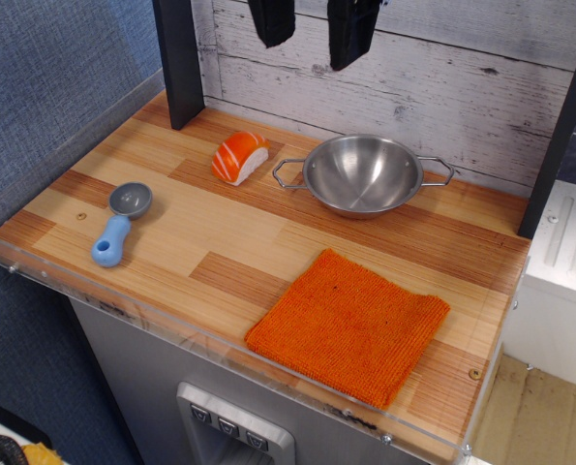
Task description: Pick up the apple and put it on the orange cloth
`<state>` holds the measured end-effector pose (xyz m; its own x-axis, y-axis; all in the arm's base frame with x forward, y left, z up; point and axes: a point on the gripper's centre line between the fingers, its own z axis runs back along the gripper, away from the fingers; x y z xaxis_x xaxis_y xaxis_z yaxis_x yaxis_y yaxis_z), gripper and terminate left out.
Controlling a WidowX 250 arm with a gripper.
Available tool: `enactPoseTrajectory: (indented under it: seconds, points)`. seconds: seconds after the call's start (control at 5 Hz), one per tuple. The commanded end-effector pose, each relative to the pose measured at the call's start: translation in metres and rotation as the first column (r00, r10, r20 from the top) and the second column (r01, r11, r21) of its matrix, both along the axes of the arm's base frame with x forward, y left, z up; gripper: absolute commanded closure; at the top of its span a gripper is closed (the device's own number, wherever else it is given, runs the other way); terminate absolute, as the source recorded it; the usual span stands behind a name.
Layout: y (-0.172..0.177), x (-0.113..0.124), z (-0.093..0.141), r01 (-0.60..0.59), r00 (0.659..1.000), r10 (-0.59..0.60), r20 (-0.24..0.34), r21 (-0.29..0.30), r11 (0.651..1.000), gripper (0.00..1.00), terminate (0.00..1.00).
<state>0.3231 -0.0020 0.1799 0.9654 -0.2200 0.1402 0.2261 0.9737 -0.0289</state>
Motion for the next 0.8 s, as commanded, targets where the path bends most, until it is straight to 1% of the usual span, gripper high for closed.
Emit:
enactPoseTrajectory:
  seconds: [0.0, 0.2, 0.4, 0.6]
  points:
    - [0.041, 0.017, 0.002, -0.081, 0.996, 0.080, 0.045, 0.026, 0.996, 0.00, 0.00]
    - [0.067, 0.019, -0.006, -0.144, 0.989, 0.143, 0.032, 0.038, 0.989, 0.00, 0.00]
    - [0.086, 0.019, -0.012, -0.180, 0.984, 0.179, 0.025, 0.066, 0.981, 0.00, 0.00]
    - [0.094, 0.014, -0.019, -0.183, 0.983, 0.182, 0.019, 0.095, 0.978, 0.00, 0.00]
